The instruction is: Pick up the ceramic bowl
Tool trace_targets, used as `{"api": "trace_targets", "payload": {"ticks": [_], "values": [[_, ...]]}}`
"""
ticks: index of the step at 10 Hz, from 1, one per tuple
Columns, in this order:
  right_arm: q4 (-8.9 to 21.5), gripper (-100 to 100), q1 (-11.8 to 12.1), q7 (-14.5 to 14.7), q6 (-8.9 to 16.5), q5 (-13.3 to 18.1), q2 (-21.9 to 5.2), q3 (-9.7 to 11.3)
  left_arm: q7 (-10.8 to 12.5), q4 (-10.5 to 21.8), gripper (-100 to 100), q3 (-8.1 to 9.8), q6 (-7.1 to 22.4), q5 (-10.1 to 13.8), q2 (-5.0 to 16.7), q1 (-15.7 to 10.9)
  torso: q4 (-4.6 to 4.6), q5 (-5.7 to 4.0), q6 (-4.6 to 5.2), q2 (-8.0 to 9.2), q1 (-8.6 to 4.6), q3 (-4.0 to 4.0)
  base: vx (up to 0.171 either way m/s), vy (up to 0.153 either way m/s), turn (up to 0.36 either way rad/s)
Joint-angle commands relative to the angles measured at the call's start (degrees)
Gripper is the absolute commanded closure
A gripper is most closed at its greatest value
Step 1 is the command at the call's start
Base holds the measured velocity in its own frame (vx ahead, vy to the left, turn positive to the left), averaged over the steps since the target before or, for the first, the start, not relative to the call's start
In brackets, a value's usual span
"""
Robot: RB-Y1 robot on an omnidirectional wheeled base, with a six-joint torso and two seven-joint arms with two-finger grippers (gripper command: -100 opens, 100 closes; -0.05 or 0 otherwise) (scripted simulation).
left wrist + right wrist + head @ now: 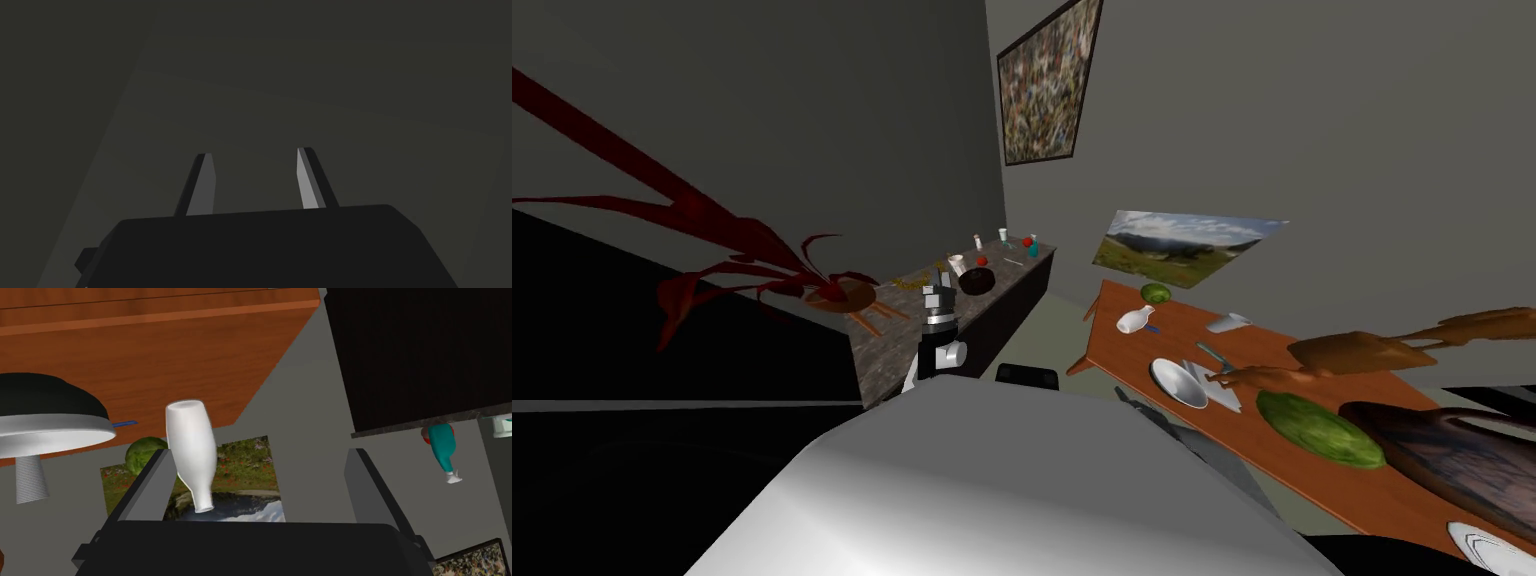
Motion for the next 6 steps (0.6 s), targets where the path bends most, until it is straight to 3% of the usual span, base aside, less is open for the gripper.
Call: {"api": "trace_targets", "payload": {"ticks": [1, 5, 6], "values": [[2.01, -100, 2.09, 1.35, 0.76, 1.30, -1.86, -0.04, 0.00, 0.00, 0, 0.00, 0.00, 0.00, 0.00, 0.00, 0.00, 0.00, 0.00, 0.00, 0.00, 0.00, 0.016, -0.022, 0.309], [7.45, -100, 5.67, 5.02, 4.07, 4.98, -6.71, 0.80, 0.00, 0.00, 0, 0.00, 0.00, 0.00, 0.00, -0.01, -0.01, -0.01, -0.07, -0.06, -0.12, -0.03, 0.024, -0.071, 0.333], [7.72, -100, 5.67, 5.02, 4.07, 4.98, -6.71, 0.80, 0.00, 0.00, 0, 0.00, 0.00, 0.00, 0.01, -0.01, -0.03, -0.03, -0.09, -0.14, -0.27, -0.08, 0.032, -0.092, 0.167]]}}
